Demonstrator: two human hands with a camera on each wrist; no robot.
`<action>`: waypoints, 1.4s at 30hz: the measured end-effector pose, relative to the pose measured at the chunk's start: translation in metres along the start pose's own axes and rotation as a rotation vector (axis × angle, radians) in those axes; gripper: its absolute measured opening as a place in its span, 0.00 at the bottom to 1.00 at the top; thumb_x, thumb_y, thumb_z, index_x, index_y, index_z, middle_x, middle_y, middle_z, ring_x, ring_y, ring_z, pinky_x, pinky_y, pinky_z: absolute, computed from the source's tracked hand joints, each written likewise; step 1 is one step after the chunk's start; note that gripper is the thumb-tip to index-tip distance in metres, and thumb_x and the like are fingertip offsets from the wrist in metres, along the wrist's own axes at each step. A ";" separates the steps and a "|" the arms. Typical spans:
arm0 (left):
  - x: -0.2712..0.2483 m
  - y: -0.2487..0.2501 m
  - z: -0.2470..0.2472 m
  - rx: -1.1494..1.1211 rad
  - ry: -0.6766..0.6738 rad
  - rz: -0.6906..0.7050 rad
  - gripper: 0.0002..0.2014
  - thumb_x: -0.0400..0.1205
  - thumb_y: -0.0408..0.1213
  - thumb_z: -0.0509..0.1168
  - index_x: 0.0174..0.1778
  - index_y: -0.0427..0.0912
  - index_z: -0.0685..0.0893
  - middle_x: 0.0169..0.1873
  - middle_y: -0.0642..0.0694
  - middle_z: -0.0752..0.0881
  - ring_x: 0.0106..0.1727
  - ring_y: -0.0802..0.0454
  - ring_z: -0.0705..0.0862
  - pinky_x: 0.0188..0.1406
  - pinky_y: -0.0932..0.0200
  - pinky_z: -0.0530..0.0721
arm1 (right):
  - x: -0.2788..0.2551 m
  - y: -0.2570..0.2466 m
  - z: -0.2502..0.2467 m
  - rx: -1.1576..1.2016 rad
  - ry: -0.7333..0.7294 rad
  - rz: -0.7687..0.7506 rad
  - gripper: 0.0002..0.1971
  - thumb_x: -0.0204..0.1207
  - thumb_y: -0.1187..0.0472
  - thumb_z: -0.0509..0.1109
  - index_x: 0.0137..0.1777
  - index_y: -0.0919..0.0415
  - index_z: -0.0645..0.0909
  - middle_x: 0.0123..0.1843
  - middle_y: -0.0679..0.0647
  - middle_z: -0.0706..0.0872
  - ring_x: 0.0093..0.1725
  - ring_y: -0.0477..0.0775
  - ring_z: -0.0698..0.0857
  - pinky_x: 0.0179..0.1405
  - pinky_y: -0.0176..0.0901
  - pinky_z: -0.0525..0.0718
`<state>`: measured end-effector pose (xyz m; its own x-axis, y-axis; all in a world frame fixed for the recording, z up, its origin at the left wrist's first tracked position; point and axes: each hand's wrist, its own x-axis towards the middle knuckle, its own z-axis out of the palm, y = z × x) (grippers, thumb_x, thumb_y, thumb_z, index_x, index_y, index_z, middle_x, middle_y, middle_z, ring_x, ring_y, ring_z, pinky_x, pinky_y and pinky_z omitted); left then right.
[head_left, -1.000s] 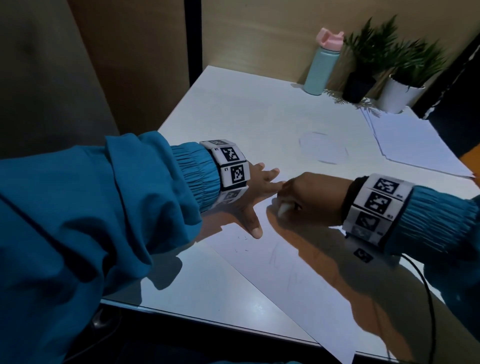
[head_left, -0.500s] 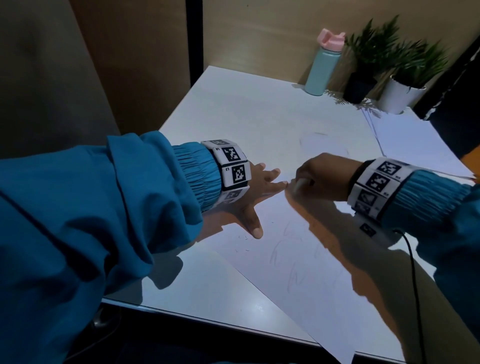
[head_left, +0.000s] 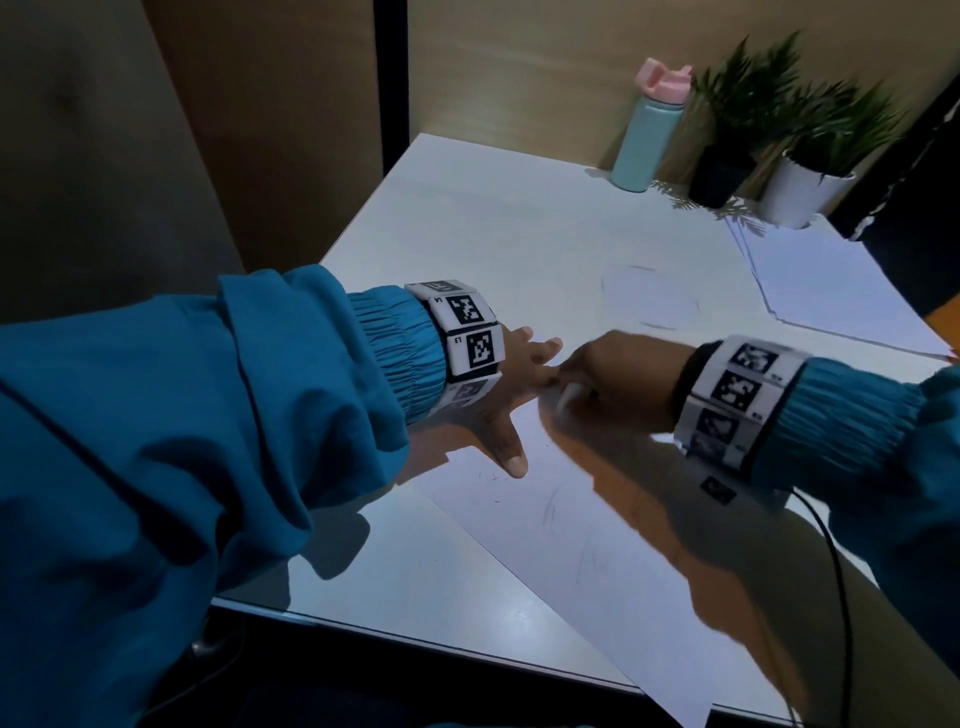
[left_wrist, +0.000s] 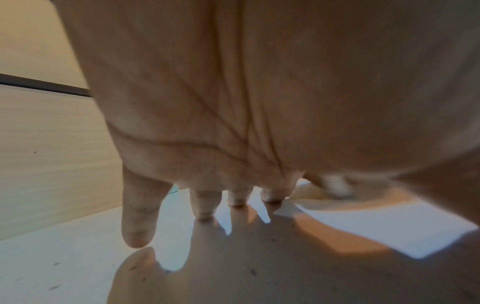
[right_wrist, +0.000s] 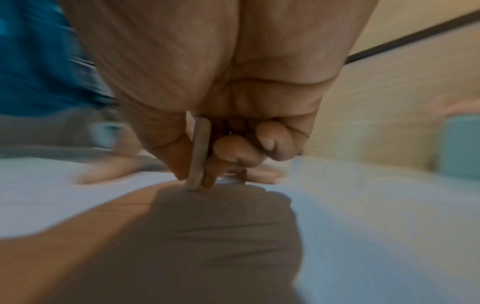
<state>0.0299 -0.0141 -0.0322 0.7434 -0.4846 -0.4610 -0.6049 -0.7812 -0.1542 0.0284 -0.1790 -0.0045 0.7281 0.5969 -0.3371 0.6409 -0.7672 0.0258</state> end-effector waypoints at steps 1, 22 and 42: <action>0.000 -0.001 -0.001 -0.013 -0.005 0.004 0.62 0.64 0.77 0.66 0.84 0.63 0.33 0.87 0.48 0.37 0.87 0.39 0.42 0.78 0.26 0.50 | -0.005 -0.011 0.008 0.018 -0.027 -0.064 0.21 0.68 0.45 0.50 0.45 0.53 0.82 0.42 0.51 0.87 0.44 0.57 0.85 0.51 0.48 0.85; -0.001 -0.011 -0.005 -0.092 0.059 -0.138 0.84 0.31 0.90 0.33 0.87 0.48 0.41 0.87 0.48 0.43 0.87 0.41 0.48 0.81 0.41 0.55 | -0.003 0.069 0.020 0.147 0.206 0.163 0.07 0.78 0.54 0.60 0.41 0.49 0.77 0.45 0.48 0.88 0.45 0.56 0.84 0.51 0.48 0.83; 0.012 0.035 0.003 -0.184 0.043 -0.082 0.55 0.72 0.81 0.46 0.87 0.49 0.38 0.87 0.47 0.38 0.87 0.43 0.41 0.83 0.34 0.46 | -0.011 0.057 0.010 0.105 0.148 0.215 0.12 0.79 0.53 0.58 0.53 0.51 0.82 0.50 0.51 0.88 0.50 0.56 0.84 0.51 0.49 0.83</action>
<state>0.0166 -0.0460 -0.0458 0.8018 -0.4295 -0.4155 -0.4823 -0.8756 -0.0257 0.0545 -0.2317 -0.0088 0.8772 0.4394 -0.1934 0.4446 -0.8955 -0.0180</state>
